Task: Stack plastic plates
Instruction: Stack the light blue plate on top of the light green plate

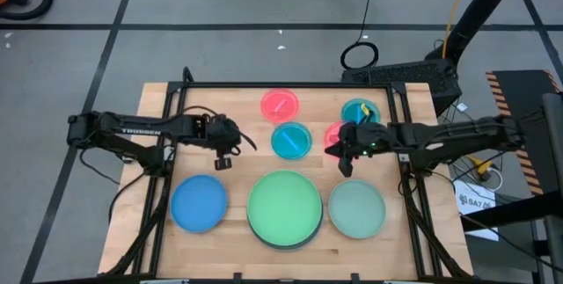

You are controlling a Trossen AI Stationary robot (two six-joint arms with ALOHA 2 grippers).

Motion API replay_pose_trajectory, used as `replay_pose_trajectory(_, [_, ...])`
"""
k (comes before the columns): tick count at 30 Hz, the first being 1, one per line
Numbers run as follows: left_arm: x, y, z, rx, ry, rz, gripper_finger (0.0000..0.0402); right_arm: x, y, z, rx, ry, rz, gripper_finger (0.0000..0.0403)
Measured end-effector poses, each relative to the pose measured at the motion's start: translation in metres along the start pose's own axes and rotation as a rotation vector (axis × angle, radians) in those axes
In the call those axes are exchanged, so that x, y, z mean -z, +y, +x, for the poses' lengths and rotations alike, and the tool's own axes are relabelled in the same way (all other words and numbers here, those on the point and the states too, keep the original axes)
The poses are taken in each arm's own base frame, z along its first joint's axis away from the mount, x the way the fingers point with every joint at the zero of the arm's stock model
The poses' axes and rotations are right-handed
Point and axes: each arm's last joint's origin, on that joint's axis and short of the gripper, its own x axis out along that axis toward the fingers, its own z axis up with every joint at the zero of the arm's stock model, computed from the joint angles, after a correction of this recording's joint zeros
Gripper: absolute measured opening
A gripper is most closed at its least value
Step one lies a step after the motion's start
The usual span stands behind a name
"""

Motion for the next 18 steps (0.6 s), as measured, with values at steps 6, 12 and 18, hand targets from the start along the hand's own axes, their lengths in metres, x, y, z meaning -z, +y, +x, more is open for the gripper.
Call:
replay_pose_trajectory(6, [0.001,-0.006,-0.001,0.009,0.013,-0.022,0.0065,0.022,0.002,-0.004,-0.024,0.394,0.274,0.0011])
replay_pose_trajectory(12, [-0.008,-0.006,-0.001,-0.003,-0.080,-0.003,0.0065,0.055,-0.003,-0.022,0.212,0.751,0.571,0.0011])
replay_pose_trajectory(18, [-0.011,-0.005,-0.002,-0.029,-0.113,0.020,0.0065,0.066,-0.006,-0.033,0.380,0.831,0.573,0.0028])
